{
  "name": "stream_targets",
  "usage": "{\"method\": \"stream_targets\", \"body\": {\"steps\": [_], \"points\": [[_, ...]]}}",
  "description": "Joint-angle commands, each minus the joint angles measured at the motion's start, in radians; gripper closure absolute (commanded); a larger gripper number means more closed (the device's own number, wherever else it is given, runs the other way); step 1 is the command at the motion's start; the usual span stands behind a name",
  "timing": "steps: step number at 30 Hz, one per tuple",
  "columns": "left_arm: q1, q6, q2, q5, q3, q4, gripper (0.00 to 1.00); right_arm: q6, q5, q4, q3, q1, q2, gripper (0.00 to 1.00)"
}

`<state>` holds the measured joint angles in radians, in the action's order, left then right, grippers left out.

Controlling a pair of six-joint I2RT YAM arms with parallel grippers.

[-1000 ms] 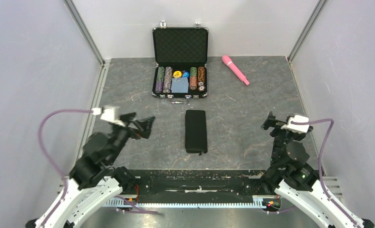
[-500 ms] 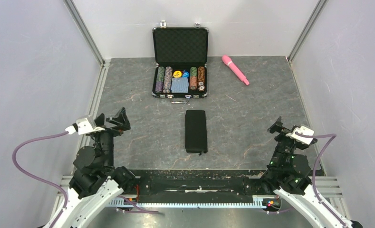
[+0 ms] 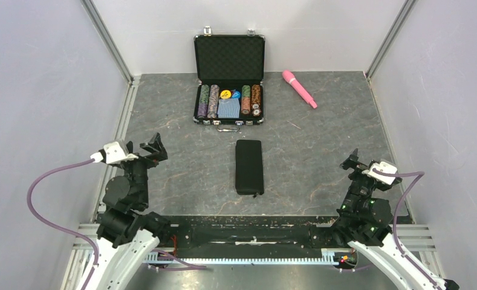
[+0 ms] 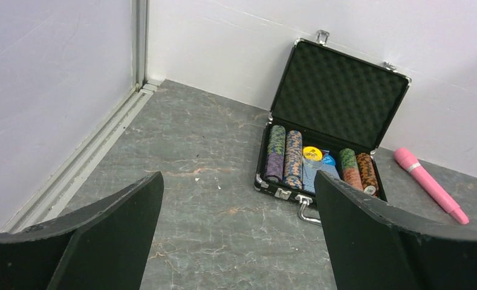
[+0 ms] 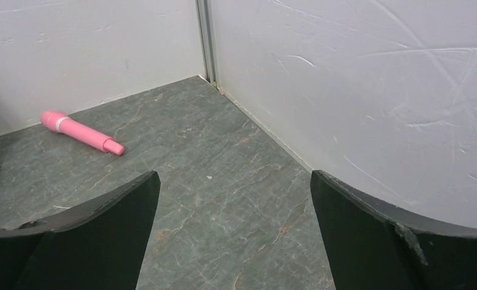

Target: Sort the hair-cutting tools

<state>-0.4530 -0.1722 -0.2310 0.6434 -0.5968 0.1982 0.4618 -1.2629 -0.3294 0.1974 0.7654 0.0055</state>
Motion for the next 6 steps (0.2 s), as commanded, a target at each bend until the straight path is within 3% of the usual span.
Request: {"method": "stream_targets", "body": {"steps": [1,6], "points": [[0.076,-0.067,-0.012,-0.119,-0.001,-0.047,0.00,0.014,-0.013,-0.044,-0.009,-0.002,-0.089,0.02],[0.126,-0.084,0.013,-0.156,0.019,-0.060,0.00,0.037,-0.003,-0.072,-0.021,-0.007,-0.082,0.02]]}}
